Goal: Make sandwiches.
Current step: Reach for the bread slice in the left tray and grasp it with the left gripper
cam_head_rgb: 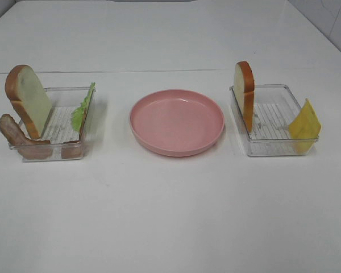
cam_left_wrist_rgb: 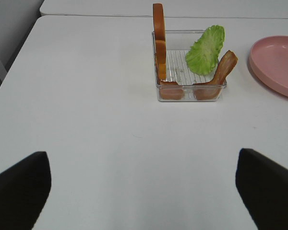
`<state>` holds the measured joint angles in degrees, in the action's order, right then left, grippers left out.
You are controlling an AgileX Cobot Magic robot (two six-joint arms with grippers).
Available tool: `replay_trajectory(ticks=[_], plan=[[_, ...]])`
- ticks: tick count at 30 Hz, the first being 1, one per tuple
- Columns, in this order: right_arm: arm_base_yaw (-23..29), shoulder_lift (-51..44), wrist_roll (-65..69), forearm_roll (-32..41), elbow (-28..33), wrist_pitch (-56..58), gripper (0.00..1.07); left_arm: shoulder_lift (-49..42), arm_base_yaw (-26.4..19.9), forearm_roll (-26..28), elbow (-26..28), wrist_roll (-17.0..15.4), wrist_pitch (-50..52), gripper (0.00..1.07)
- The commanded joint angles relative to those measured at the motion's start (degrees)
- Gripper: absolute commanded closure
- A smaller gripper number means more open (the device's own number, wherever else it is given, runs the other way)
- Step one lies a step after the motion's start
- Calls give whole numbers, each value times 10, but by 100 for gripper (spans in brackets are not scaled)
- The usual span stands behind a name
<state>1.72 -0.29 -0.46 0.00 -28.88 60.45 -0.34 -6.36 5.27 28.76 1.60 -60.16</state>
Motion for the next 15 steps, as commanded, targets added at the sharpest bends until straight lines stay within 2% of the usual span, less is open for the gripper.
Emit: replay_trajectory(ticks=[1, 15], plan=[[-1, -9, 5, 0, 2, -3, 25, -9, 0, 3, -2, -2, 9, 9], [-1, -9, 5, 0, 2, -3, 25, -9, 0, 1, -2, -2, 9, 9]])
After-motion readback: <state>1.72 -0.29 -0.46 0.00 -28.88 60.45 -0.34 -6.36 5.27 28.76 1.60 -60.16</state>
